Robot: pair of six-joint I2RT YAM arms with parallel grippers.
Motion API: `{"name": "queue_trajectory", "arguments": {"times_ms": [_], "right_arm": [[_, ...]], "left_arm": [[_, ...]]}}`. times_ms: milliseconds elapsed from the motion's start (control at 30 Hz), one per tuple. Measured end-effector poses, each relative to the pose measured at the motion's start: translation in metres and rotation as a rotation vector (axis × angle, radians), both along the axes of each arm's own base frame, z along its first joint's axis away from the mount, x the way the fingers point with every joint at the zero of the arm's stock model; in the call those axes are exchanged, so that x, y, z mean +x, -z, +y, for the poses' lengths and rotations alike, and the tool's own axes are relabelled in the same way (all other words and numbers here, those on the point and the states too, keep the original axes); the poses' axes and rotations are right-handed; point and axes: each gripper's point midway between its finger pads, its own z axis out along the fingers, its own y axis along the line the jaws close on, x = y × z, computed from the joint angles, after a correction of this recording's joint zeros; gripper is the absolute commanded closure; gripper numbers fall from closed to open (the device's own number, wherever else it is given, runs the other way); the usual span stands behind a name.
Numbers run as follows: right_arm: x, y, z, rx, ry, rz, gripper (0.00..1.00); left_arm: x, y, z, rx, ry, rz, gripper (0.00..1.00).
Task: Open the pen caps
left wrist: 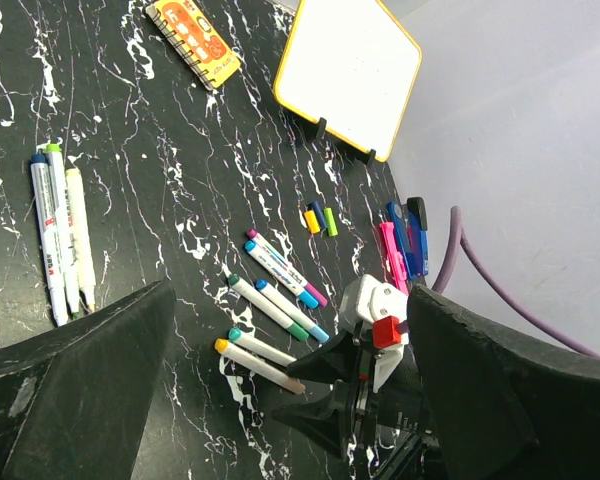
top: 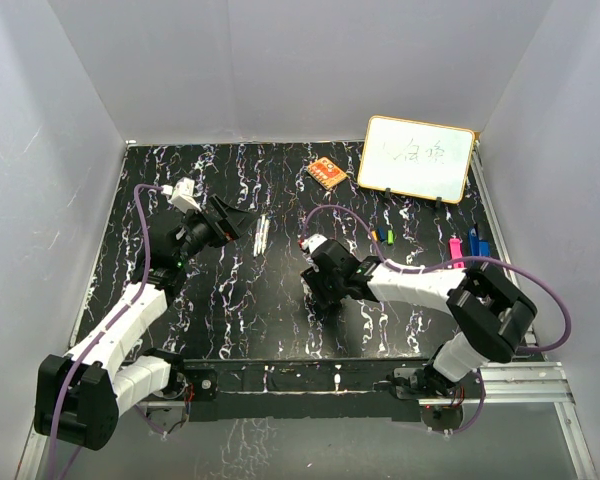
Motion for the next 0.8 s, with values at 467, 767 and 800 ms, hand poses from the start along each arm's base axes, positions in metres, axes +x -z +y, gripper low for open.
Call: {"name": "queue_trajectory", "arguments": {"times_ms": [467,767,800], "right_arm": [[0.001,0.005,0.007,0.025,0.004,0.017,0.77],[0.005,0.006,0.011,0.035,0.007,0.015,0.98],[0.005,0.006,0.011,0.035,0.007,0.015,1.00]], "left_arm": [[0.001,0.001,0.001,0.003,-0.006,0.001,0.01],[-0.002,-0.001,0.002,0.015,-0.004,-0.006,0.01],[-0.003,-0.001,0.002,0.014,-0.004,-0.008,0.01]]}}
